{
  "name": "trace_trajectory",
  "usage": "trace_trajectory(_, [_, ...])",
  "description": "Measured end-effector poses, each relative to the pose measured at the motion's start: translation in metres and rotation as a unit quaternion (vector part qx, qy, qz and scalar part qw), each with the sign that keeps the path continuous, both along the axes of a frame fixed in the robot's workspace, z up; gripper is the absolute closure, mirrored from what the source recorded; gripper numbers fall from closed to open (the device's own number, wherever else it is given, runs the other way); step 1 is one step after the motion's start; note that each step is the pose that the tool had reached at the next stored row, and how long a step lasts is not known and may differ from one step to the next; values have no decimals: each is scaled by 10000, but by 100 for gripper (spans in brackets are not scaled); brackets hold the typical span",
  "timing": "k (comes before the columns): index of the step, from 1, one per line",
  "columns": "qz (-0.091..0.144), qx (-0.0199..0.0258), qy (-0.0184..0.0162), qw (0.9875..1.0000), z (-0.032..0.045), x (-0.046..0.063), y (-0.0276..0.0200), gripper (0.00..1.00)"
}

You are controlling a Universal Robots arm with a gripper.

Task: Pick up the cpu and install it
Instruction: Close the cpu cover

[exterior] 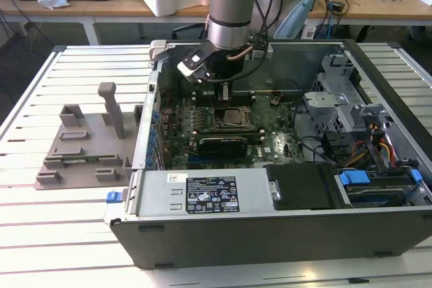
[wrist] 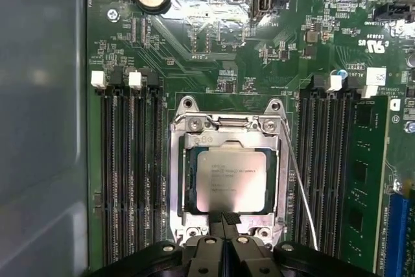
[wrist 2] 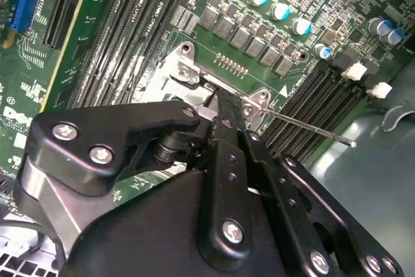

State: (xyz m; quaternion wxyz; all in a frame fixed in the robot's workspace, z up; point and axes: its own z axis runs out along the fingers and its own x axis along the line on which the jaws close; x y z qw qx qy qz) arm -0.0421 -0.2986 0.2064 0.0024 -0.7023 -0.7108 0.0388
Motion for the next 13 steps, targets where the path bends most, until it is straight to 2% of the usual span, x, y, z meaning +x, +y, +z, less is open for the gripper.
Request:
trace_trajectory(2, [0, 1, 0, 10000, -30, 8, 0, 89])
trace_trajectory(3, [0, 2, -1, 10000, 53, 21, 0, 89])
trace_trajectory(4, [0, 8, -1, 10000, 70, 42, 1, 89])
trace_trajectory(5, [0, 16, 0, 10000, 71, 96, 0, 89])
trace_trajectory(7, [0, 49, 9, 10000, 75, 285, 0, 89])
trace_trajectory(13, [0, 51, 9, 10000, 166, 293, 0, 89])
